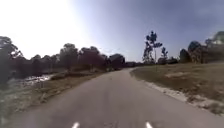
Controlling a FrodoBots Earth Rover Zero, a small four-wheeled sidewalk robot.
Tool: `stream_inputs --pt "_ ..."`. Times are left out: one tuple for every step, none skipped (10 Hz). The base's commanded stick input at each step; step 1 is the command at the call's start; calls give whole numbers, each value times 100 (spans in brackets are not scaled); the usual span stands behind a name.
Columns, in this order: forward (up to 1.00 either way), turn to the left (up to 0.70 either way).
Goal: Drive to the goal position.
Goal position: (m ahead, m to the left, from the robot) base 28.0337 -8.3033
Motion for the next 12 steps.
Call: stream_inputs --pt "100 0" --pt "100 0" --pt "100 0" --pt "100 2" --pt "100 2" --pt "100 2" --pt "100 2" --pt "100 2" --pt "100 2" --pt "100 0" --pt "100 0" --pt "100 0"
